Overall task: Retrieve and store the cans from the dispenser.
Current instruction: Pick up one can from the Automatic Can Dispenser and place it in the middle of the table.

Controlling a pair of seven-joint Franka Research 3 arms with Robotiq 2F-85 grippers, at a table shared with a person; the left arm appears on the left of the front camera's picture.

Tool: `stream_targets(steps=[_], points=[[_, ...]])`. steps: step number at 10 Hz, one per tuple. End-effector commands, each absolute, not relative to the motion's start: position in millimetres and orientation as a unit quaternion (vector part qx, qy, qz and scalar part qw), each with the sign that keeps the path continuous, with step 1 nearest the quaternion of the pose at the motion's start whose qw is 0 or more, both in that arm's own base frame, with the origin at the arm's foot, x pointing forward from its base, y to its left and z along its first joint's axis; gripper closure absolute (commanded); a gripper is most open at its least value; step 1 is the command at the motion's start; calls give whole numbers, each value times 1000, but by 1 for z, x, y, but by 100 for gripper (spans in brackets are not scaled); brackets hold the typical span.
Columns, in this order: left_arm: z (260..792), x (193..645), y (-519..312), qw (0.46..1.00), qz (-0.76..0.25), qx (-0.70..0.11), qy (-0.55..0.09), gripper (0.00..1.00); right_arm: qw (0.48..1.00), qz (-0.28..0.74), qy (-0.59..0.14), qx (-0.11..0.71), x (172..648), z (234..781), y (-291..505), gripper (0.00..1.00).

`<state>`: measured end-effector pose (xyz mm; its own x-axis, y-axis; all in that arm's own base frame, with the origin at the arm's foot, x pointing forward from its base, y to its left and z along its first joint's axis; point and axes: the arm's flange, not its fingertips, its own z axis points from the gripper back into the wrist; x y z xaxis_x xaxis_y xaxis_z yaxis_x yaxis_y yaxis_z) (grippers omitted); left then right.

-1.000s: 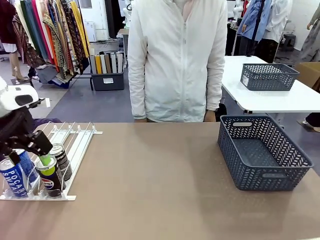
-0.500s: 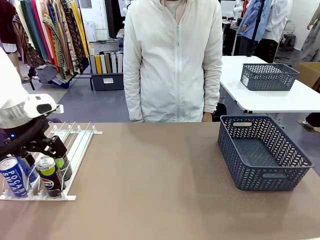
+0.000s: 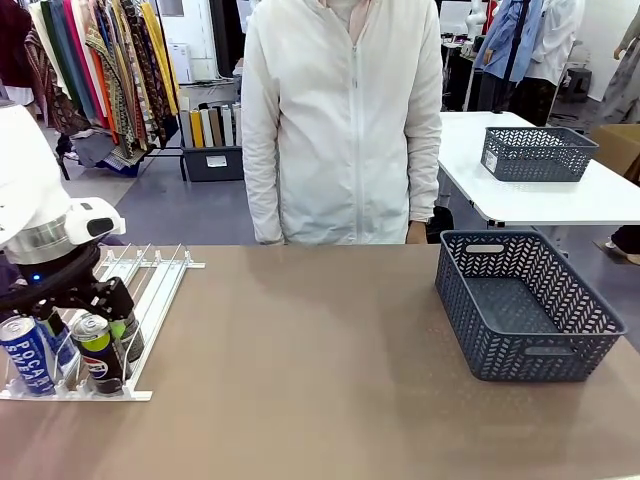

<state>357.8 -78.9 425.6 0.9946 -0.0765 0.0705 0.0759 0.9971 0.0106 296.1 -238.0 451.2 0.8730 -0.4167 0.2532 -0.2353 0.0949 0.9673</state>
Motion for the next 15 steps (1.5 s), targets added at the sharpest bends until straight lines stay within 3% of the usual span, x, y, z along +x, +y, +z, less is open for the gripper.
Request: stream_targets(steps=[1,7,9,15], points=[[410,352,-82,998,-39,9,-38,0,702,-58,-240,668,293,454,-239,0],[402,356,-85,998,-45,11,-43,0,702,-58,-240,668,293,454,-239,0],[401,356,-84,998,-43,14,-40,100,702,-58,-240,668,293,454,-239,0],[404,356,-81,998,-37,19,-37,100,702,-58,-240,668,293,454,-239,0]])
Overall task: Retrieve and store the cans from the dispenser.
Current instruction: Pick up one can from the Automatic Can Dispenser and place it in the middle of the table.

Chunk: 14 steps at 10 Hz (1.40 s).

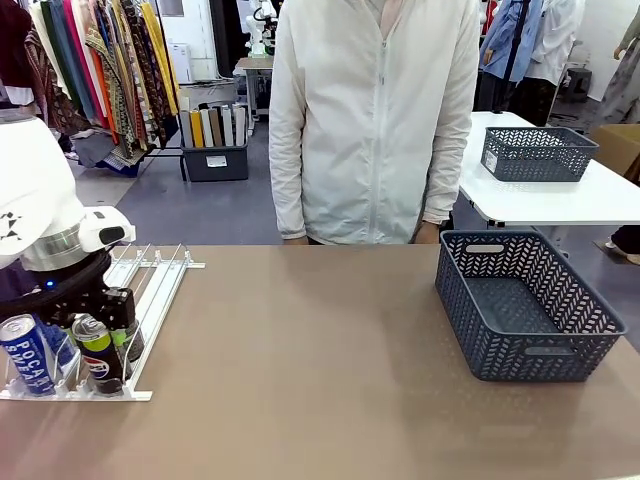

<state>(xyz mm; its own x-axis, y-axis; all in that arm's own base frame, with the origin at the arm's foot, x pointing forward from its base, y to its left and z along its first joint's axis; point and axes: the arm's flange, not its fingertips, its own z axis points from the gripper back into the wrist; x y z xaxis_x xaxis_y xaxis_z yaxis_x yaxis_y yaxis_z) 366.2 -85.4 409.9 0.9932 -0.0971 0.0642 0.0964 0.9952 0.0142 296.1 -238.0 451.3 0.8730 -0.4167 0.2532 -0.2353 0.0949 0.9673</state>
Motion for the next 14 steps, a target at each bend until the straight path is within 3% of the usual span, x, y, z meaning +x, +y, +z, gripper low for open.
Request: stream_targets(steps=[1,5,7,9,11,12,14], points=[[416,354,-79,998,-38,15,-45,100,702,-58,-240,668,293,454,-239,0],[587,301,-51,993,-45,-43,-104,100,702,-58,-240,668,293,454,-239,0],[647,274,-41,990,-52,-58,-115,100,702,-58,-240,668,293,454,-239,0],[666,262,-30,986,-42,-76,-145,100,702,-58,-240,668,293,454,-239,0],[652,266,-21,986,-47,-111,-115,100,702,-58,-240,668,293,454,-239,0],[673,252,-30,988,-39,-67,-137,100,702,-58,-240,668,293,454,-239,0],[673,252,-30,988,-39,-67,-137,100,702,-58,-240,668,293,454,-239,0]])
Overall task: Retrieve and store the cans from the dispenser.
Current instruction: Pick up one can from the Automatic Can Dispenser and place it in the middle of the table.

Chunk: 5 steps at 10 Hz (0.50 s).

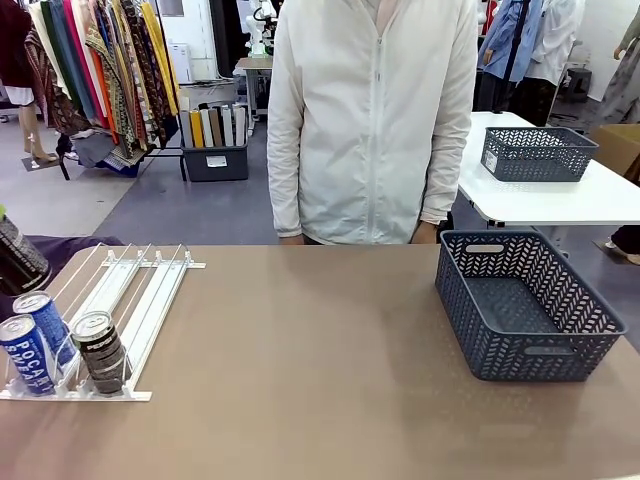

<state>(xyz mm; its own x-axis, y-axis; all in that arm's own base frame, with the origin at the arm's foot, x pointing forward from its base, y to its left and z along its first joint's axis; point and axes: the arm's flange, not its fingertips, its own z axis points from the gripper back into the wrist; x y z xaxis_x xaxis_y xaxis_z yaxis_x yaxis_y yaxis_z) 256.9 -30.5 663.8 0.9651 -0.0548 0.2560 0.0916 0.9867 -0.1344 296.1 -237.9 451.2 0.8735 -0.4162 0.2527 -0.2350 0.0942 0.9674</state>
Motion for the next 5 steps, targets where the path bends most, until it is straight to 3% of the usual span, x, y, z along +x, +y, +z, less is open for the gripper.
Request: stream_targets(steps=[1,5], points=[[673,252,-30,988,-39,-67,-137,100,702,-58,-240,668,293,454,-239,0],[669,254,-37,989,-20,-65,-130,100,702,-58,-240,668,293,454,-239,0]])
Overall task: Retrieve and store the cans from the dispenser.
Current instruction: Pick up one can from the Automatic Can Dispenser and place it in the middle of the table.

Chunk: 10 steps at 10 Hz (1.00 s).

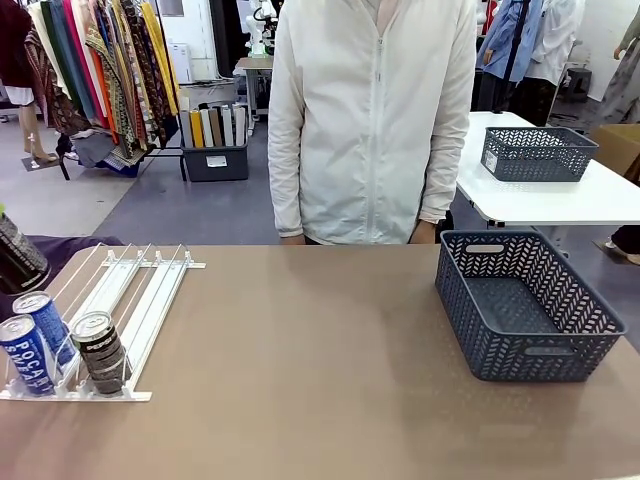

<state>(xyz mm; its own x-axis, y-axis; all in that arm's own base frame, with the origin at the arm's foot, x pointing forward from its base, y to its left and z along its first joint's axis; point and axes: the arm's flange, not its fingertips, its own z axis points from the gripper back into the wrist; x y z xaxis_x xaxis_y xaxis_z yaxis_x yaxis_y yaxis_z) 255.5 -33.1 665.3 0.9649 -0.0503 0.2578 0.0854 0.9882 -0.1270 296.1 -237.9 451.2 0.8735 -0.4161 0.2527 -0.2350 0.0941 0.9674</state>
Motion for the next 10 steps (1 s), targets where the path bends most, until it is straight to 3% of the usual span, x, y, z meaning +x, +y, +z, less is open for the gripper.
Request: stream_targets(steps=[1,2,5,7,10], points=[[671,259,-48,989,-12,-67,-128,100,702,-58,-240,668,293,454,-239,0],[674,272,-75,988,-5,-85,-127,100,702,-58,-240,668,293,454,-239,0],[664,327,-240,988,-90,-35,-122,100,702,-58,-240,668,293,454,-239,0],[624,350,-342,981,-148,-25,-123,100,702,-58,-240,668,293,454,-239,0],[539,364,-424,979,-171,-1,-109,100,702,-58,-240,668,293,454,-239,0]])
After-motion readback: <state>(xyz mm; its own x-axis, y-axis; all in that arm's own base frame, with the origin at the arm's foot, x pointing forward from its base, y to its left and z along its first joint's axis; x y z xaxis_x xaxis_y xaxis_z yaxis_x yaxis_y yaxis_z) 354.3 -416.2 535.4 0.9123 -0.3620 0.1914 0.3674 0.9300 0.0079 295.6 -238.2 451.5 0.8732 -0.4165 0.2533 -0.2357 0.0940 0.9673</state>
